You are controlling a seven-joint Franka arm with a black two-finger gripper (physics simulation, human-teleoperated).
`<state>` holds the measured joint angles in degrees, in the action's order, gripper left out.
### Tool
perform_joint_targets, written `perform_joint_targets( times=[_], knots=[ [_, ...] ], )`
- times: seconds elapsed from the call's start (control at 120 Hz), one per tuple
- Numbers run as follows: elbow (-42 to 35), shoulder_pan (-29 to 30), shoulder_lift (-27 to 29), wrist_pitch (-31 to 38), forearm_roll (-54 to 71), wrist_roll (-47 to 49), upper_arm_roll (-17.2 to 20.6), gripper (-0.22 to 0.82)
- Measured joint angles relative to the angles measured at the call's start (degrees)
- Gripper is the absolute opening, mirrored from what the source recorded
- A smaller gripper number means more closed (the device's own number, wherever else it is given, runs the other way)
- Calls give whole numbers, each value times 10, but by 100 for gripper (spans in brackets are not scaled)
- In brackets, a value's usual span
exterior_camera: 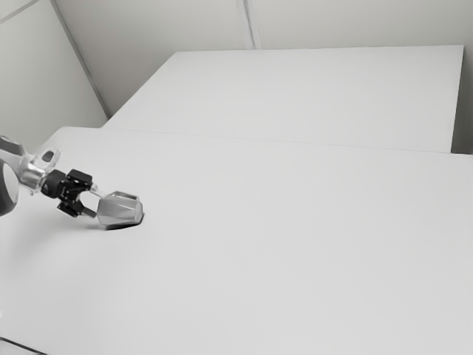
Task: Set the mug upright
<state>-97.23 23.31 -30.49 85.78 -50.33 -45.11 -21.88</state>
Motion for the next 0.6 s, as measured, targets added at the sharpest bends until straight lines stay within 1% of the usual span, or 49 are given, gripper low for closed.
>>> perform_joint_targets(
  times=[0.158,0.225,0.475,0.533,0.6],
  knots=[
    [-13,1,0,-23,-63,-78,-1,60],
    [-37,1,0,-30,-81,-108,-7,60],
    [-63,1,-1,-42,-114,-198,-10,60],
    [-69,1,-1,-41,-119,-214,-10,58],
    [-74,0,-1,-40,-125,-230,-10,51]
  ],
)
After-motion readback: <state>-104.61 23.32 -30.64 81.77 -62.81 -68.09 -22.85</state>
